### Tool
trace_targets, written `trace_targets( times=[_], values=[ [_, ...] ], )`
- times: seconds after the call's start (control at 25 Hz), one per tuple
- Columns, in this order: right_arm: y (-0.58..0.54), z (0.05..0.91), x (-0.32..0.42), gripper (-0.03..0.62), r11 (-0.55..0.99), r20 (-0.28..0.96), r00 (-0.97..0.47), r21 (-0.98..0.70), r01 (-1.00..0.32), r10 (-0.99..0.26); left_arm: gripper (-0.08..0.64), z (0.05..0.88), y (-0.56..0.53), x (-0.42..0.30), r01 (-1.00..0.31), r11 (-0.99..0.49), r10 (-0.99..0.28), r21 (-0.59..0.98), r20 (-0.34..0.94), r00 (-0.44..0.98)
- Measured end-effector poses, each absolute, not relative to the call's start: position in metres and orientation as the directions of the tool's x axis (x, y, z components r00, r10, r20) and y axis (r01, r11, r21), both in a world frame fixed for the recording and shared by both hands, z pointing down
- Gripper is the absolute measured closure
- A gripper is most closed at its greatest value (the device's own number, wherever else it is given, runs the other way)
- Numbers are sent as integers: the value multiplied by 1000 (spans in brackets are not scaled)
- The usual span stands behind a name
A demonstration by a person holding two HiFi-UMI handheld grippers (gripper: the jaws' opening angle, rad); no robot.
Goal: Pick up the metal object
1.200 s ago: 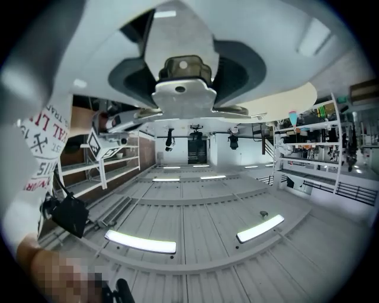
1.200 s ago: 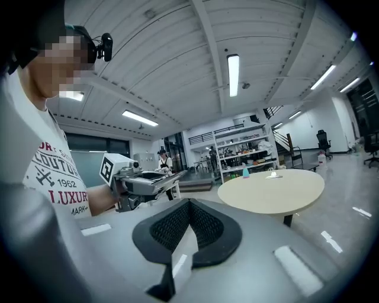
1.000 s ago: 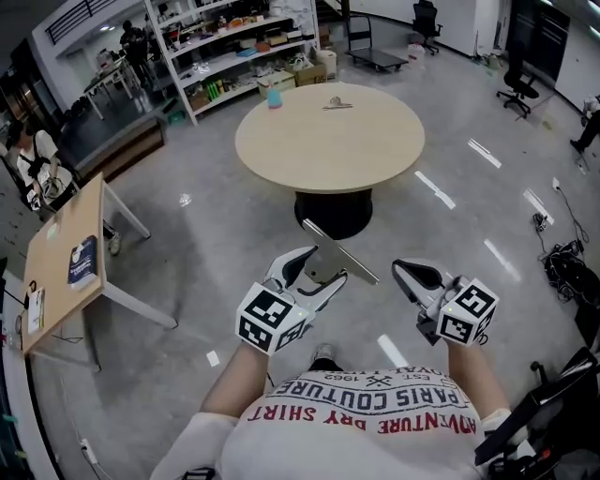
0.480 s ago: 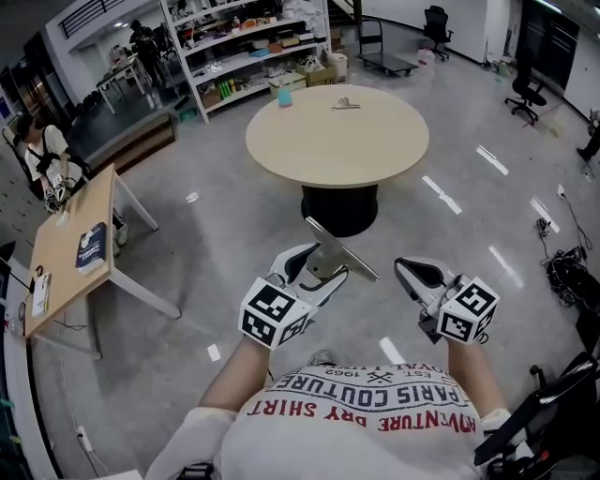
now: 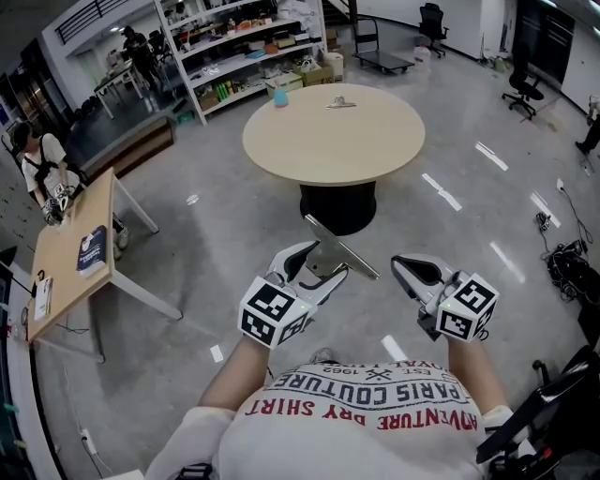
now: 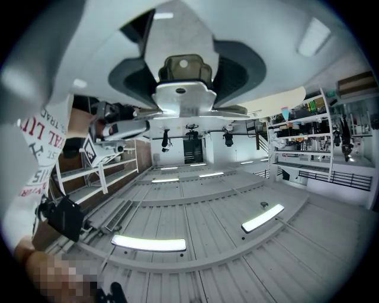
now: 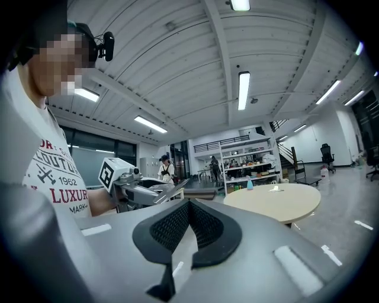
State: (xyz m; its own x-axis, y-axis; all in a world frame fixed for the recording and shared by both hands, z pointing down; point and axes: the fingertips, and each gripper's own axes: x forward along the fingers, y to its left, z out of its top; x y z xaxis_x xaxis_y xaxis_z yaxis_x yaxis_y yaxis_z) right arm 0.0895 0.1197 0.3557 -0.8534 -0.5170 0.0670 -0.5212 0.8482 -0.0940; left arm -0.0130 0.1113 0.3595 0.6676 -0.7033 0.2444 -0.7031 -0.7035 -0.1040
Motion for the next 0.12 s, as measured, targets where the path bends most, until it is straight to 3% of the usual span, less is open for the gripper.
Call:
trace_targets(
  times=[0.12],
  values=[
    [122,355,92,591,849,69,-854,-96,-520,-516,273,358,112,-9,-700,-707,-699,-101,244,672]
  ],
)
